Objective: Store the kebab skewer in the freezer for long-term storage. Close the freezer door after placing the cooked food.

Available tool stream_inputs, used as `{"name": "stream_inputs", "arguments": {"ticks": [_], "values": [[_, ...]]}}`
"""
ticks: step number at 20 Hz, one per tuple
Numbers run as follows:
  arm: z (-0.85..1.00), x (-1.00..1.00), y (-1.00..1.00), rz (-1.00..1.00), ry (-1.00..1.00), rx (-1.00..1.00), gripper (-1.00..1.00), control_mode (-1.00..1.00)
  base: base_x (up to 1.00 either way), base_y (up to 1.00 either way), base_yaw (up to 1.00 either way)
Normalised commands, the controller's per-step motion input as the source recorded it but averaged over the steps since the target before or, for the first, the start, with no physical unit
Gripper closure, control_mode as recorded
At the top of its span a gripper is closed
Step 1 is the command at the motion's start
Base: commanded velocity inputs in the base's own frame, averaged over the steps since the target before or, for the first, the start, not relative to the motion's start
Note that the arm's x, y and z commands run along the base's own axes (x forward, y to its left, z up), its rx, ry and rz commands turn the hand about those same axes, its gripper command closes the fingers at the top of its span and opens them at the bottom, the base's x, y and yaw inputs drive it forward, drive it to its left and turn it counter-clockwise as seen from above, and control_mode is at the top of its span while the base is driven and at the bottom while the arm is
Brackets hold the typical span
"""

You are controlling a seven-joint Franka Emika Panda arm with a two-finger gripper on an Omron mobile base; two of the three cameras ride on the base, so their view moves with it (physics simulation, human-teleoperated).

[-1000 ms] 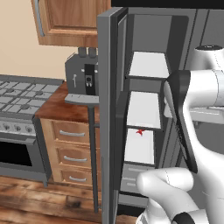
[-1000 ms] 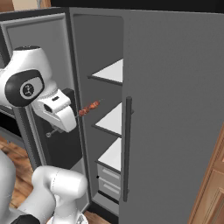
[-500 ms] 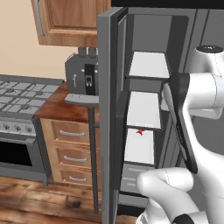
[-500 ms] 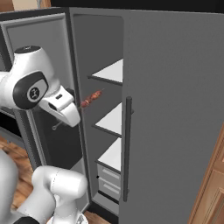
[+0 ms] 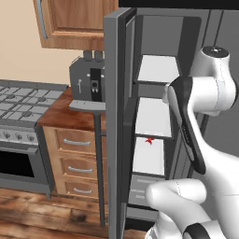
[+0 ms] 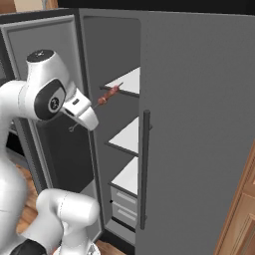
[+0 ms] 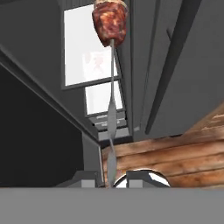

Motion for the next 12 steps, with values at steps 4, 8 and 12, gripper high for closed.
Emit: {"name": "stream_inputs", "arguments": {"ticks": [4, 8, 12], "values": [[0.14, 0.57, 0.0, 0.0, 0.0, 0.08, 1.0, -1.0, 0.0, 0.0, 0.0], [0.11, 0.59, 0.0, 0.02, -0.01, 0.05, 1.0, -1.0, 0.0, 0.0, 0.0], [0.02, 0.61, 0.0, 0.02, 0.0, 0.0, 1.0, -1.0, 0.0, 0.0, 0.0]]}}
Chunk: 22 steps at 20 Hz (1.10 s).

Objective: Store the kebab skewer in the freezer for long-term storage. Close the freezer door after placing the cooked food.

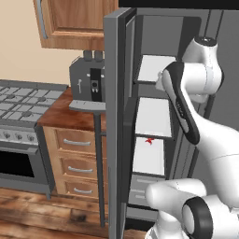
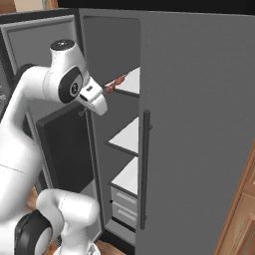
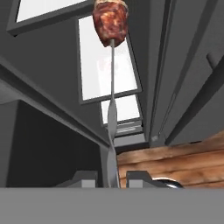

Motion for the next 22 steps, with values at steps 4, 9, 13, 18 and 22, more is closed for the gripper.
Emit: {"name": "stream_inputs", "arguments": {"ticks": [4, 9, 13, 18, 22], "values": [[0.0, 0.51, -0.03, 0.0, 0.0, 0.0, 1.0, -1.0, 0.0, 0.0, 0.0], [0.0, 0.52, -0.18, 0.0, 0.0, 0.0, 1.0, -1.0, 0.0, 0.0, 0.0], [0.0, 0.59, -0.16, 0.0, 0.03, 0.0, 1.0, -1.0, 0.0, 0.0, 0.0], [0.0, 0.65, -0.15, 0.0, 0.08, 0.0, 1.0, -1.0, 0.0, 0.0, 0.0], [0.0, 0.65, -0.14, 0.0, 0.11, 0.0, 1.0, -1.0, 0.0, 0.0, 0.0]]}}
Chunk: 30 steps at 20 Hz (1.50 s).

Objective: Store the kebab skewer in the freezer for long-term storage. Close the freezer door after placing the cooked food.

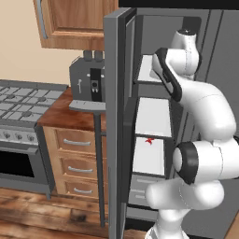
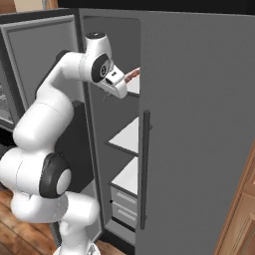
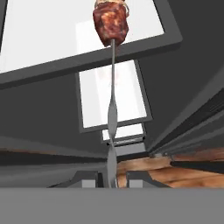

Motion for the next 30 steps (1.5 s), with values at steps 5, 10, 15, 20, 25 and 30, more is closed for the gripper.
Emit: {"name": "stream_inputs", "arguments": {"ticks": [5, 10, 15, 20, 25, 30], "values": [[0.0, 0.57, -0.18, 0.0, 0.06, 0.0, 1.0, -1.0, 0.0, 0.0, 0.0], [0.0, 0.57, -0.15, 0.0, 0.01, 0.0, 1.0, -1.0, 0.0, 0.0, 0.0], [-0.09, 0.42, -0.1, 0.0, 0.0, -0.01, 1.0, -1.0, 0.0, 0.0, 0.0], [-0.17, 0.31, -0.13, 0.04, -0.08, -0.02, 1.0, -1.0, 0.0, 0.0, 0.0], [-0.12, 0.36, -0.15, 0.03, -0.04, -0.02, 1.0, -1.0, 0.0, 0.0, 0.0], [-0.17, 0.29, -0.07, 0.02, -0.02, 0.0, 1.0, -1.0, 0.0, 0.0, 0.0]]}}
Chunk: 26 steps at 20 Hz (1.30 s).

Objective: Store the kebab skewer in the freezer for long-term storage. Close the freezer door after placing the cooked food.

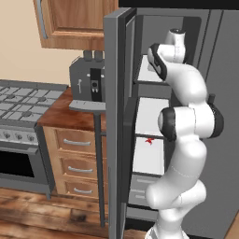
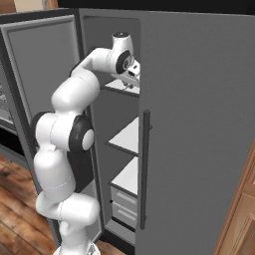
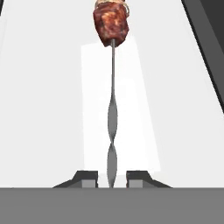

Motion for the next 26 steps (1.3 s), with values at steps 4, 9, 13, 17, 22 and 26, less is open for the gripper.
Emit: {"name": "stream_inputs", "arguments": {"ticks": [4, 9, 13, 17, 22, 26], "values": [[-0.15, 0.22, -0.06, 0.0, 0.0, 0.0, 1.0, -1.0, 0.0, 0.0, 0.0], [0.0, 0.02, 0.0, 0.0, 0.01, 0.0, -1.0, -1.0, 0.0, 0.0, 0.0], [0.0, 0.03, 0.0, 0.0, 0.0, 0.0, -1.0, -1.0, 0.0, 0.0, 0.0], [0.0, 0.0, 0.0, 0.0, 0.0, 0.0, -1.0, -1.0, 0.0, 0.0, 0.0], [0.0, -0.15, 0.0, 0.0, 0.0, 0.0, -1.0, -1.0, 0.0, 0.0, 0.0], [0.02, -0.44, 0.24, -0.02, 0.0, -0.05, -1.0, -1.0, 0.0, 0.0, 0.0]]}}
